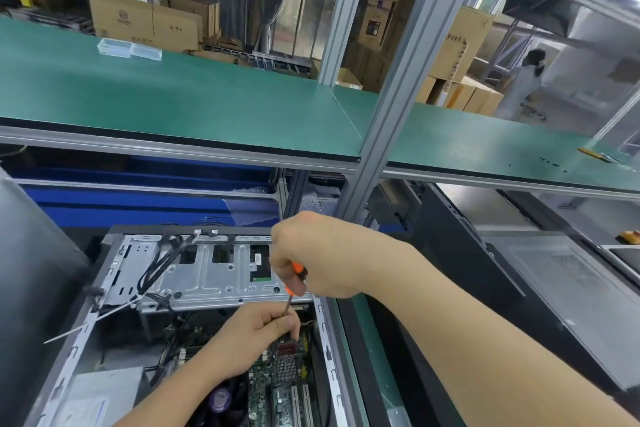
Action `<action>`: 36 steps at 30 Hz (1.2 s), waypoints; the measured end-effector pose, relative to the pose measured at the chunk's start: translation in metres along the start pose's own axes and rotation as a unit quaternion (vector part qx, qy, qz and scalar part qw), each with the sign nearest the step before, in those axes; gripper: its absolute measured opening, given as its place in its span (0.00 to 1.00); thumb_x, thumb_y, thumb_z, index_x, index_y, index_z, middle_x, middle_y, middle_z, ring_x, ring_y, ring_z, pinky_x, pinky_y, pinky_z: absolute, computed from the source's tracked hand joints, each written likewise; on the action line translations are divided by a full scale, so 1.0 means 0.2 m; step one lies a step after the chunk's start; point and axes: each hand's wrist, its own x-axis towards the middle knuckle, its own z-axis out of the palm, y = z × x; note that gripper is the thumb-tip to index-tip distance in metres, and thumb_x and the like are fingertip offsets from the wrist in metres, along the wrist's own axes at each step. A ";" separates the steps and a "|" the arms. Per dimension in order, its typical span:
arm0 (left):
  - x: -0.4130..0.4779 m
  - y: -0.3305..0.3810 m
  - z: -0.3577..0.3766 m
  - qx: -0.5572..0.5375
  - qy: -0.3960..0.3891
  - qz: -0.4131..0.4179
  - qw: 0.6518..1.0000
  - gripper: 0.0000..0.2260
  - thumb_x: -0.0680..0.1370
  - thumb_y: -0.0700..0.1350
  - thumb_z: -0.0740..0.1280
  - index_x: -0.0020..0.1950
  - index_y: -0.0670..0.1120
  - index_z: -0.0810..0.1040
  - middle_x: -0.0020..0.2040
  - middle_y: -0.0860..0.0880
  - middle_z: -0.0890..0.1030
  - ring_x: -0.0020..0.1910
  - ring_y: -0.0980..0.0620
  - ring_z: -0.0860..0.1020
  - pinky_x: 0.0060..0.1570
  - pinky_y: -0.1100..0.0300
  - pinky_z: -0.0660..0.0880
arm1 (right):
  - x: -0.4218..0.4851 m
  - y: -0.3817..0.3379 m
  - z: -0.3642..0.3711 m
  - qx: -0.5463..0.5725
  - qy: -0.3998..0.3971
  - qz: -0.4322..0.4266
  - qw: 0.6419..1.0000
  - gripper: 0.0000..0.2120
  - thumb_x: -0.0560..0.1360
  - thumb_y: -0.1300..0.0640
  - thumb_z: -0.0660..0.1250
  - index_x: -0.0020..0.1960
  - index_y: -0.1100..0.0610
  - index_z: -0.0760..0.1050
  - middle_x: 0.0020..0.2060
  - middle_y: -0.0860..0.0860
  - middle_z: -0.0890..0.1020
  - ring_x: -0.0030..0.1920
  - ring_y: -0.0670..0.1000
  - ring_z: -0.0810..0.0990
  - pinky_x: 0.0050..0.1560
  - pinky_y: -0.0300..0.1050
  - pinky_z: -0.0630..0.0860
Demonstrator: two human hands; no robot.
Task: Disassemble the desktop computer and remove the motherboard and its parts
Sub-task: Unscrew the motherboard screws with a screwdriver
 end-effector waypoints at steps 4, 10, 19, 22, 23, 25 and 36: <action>-0.02 0.02 0.00 0.004 -0.008 -0.009 1.000 0.16 0.80 0.61 0.62 0.47 0.53 0.83 0.41 0.53 0.82 0.40 0.57 0.77 0.46 0.56 0.69 | -0.01 0.01 0.03 0.019 0.013 -0.001 1.000 0.09 0.72 0.68 0.67 0.44 0.55 0.81 0.47 0.50 0.80 0.45 0.47 0.72 0.35 0.30 0.65; -0.02 0.02 -0.01 0.006 0.002 -0.023 1.000 0.12 0.81 0.55 0.63 0.46 0.53 0.83 0.38 0.53 0.80 0.37 0.58 0.74 0.44 0.56 0.68 | 0.02 -0.01 0.02 0.093 0.073 0.078 0.990 0.20 0.79 0.35 0.63 0.44 0.52 0.74 0.38 0.46 0.76 0.39 0.49 0.75 0.40 0.49 0.76; 0.00 0.05 -0.03 0.033 0.000 -0.041 0.999 0.14 0.85 0.50 0.63 0.41 0.58 0.82 0.31 0.64 0.77 0.33 0.66 0.74 0.38 0.66 0.65 | 0.12 -0.07 0.09 0.104 0.123 0.303 0.939 0.33 0.78 0.26 0.52 0.35 0.55 0.65 0.33 0.52 0.71 0.29 0.51 0.69 0.27 0.43 0.63; -0.01 0.05 -0.04 0.026 0.001 -0.036 0.999 0.14 0.85 0.49 0.63 0.42 0.56 0.82 0.31 0.65 0.77 0.32 0.67 0.74 0.36 0.72 0.65 | 0.13 -0.03 0.08 0.161 0.097 0.258 0.948 0.23 0.82 0.40 0.60 0.36 0.55 0.65 0.34 0.51 0.72 0.31 0.49 0.69 0.29 0.43 0.65; -0.01 0.05 -0.04 0.028 0.001 -0.035 0.999 0.13 0.85 0.49 0.63 0.43 0.55 0.82 0.32 0.65 0.77 0.32 0.67 0.74 0.36 0.72 0.65 | 0.13 -0.02 0.08 0.157 0.094 0.244 0.952 0.21 0.82 0.44 0.61 0.36 0.55 0.64 0.34 0.51 0.72 0.31 0.49 0.69 0.29 0.42 0.65; -0.01 0.05 -0.04 0.027 -0.003 -0.030 0.999 0.13 0.85 0.50 0.63 0.43 0.55 0.83 0.33 0.64 0.78 0.32 0.66 0.74 0.36 0.73 0.65 | 0.11 -0.01 0.08 0.141 0.080 0.213 0.964 0.20 0.81 0.47 0.63 0.36 0.56 0.65 0.31 0.51 0.71 0.28 0.49 0.68 0.28 0.41 0.65; 0.00 -0.01 -0.02 -0.001 -0.002 -0.016 1.000 0.16 0.82 0.60 0.64 0.48 0.51 0.84 0.28 0.57 0.70 0.28 0.58 0.64 0.30 0.68 0.62 | 0.03 0.05 -0.03 0.050 0.002 0.016 0.999 0.06 0.77 0.60 0.69 0.45 0.49 0.77 0.41 0.44 0.79 0.42 0.45 0.77 0.39 0.47 0.76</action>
